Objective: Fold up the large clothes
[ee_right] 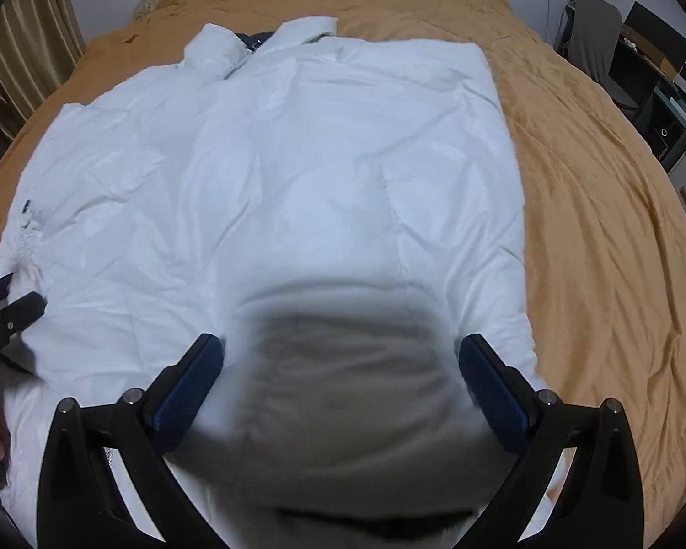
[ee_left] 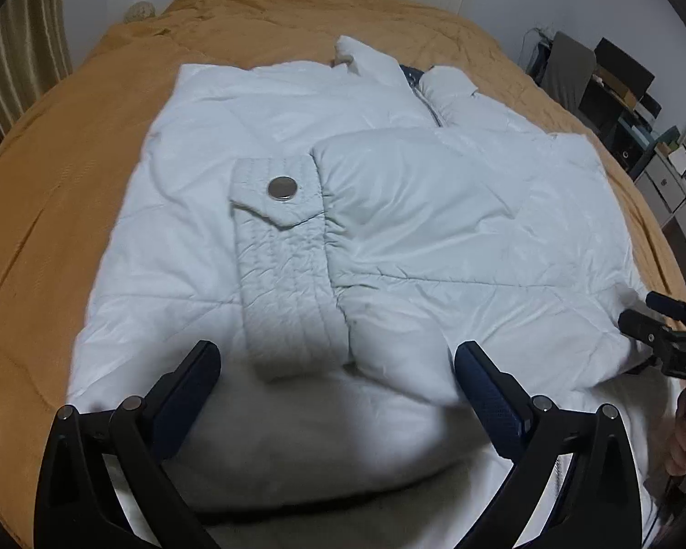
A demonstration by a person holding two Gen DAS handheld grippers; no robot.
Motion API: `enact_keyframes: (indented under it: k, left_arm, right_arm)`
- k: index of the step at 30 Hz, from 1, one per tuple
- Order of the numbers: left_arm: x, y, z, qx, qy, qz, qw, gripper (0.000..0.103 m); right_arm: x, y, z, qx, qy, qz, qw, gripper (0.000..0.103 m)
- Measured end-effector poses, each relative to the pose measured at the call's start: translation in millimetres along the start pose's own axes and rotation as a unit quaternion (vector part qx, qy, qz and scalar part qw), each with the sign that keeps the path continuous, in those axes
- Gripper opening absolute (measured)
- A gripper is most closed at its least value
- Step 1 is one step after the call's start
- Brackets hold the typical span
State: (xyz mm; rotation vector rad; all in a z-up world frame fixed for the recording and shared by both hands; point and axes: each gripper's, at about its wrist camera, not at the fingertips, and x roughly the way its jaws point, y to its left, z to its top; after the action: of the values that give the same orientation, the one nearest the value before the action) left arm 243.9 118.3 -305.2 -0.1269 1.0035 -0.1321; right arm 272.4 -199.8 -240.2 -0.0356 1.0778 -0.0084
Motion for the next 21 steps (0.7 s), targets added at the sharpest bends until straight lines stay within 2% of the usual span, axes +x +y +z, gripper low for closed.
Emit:
enact_keyframes:
  k: [2, 4, 6, 7, 9, 11, 14, 18, 21]
  left_arm:
    - [-26, -1, -12, 0.011, -0.003, -0.019, 0.9998, 0.102]
    - [-39, -5, -29, 0.038, 0.000, -0.004, 0.9993, 0.103]
    - [-34, -2, -51, 0.055, 0.026, 0.028, 0.9977, 0.102]
    - [-28, 3, -62, 0.058, 0.046, 0.039, 0.9965, 0.102]
    - [-19, 16, -82, 0.054, 0.079, 0.047, 0.9943, 0.103]
    - [-31, 21, -92, 0.062, 0.070, 0.058, 0.9940, 0.103]
    - [-44, 24, -107, 0.080, 0.081, 0.063, 0.9915, 0.103]
    - [-56, 26, -123, 0.082, 0.080, 0.063, 0.9915, 0.102]
    - [-71, 28, -114, 0.075, 0.075, 0.055, 0.9928, 0.102]
  right_arm:
    - [-31, 2, -16, -0.005, -0.027, 0.025, 0.999, 0.103]
    - [-49, 7, -36, -0.018, -0.030, 0.036, 0.999, 0.103]
    - [-42, 9, -58, -0.037, -0.002, 0.013, 0.999, 0.103]
    - [-29, 11, -71, -0.050, 0.029, -0.009, 0.998, 0.103]
    - [-8, 9, -98, -0.066, 0.071, -0.027, 0.995, 0.103]
    - [-16, 7, -112, -0.081, 0.053, -0.027, 0.995, 0.103]
    - [-27, 6, -125, -0.096, 0.072, -0.042, 0.992, 0.103]
    - [-38, -8, -145, -0.072, 0.096, -0.025, 0.992, 0.103]
    - [-46, -13, -144, -0.069, 0.105, -0.017, 0.992, 0.103]
